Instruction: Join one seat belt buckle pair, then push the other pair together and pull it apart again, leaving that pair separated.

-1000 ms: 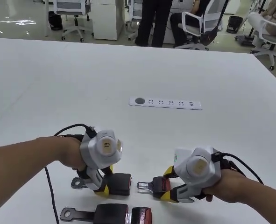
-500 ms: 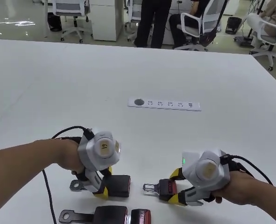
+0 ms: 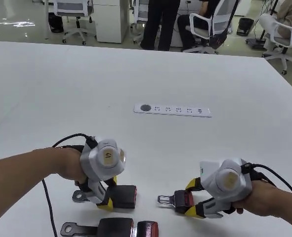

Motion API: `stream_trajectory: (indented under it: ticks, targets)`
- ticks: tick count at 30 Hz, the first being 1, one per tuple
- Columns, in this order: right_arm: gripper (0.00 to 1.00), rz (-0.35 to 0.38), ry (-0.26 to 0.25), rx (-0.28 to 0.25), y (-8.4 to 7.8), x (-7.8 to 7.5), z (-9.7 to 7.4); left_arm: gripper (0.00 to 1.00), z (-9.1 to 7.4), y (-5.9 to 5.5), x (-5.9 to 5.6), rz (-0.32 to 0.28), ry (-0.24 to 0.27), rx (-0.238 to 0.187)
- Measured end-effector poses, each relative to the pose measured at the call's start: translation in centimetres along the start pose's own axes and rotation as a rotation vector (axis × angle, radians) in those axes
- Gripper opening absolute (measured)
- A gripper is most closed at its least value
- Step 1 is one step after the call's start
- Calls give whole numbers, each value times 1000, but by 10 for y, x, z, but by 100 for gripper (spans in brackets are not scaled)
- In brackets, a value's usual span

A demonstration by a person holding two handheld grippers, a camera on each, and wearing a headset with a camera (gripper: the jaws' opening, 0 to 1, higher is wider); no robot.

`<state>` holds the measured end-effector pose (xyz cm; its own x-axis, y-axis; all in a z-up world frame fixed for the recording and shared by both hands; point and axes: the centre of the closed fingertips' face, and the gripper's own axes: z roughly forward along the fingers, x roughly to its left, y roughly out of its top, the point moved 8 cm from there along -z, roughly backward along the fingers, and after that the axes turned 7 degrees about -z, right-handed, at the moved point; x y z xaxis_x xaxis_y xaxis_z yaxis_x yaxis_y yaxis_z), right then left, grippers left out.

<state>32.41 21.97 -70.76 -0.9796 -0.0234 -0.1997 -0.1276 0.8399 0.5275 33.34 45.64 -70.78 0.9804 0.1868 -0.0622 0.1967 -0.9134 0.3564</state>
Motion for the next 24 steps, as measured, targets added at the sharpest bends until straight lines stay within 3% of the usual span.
stream_trajectory:
  ticks: [7,15,20,24]
  targets:
    - [34,-22,-11,9,3,4,1,34,-1,-2,-2,-20,10,-27]
    - [42,-13,-41,9,1,5,-5,38,-3,-3,-2,4,46,-51]
    - [45,9,-56,0,-1,5,-12,39,-8,-10,-2,17,95,-49]
    - [48,28,-71,-6,-5,7,-18,39,-14,-16,-4,-24,108,-93]
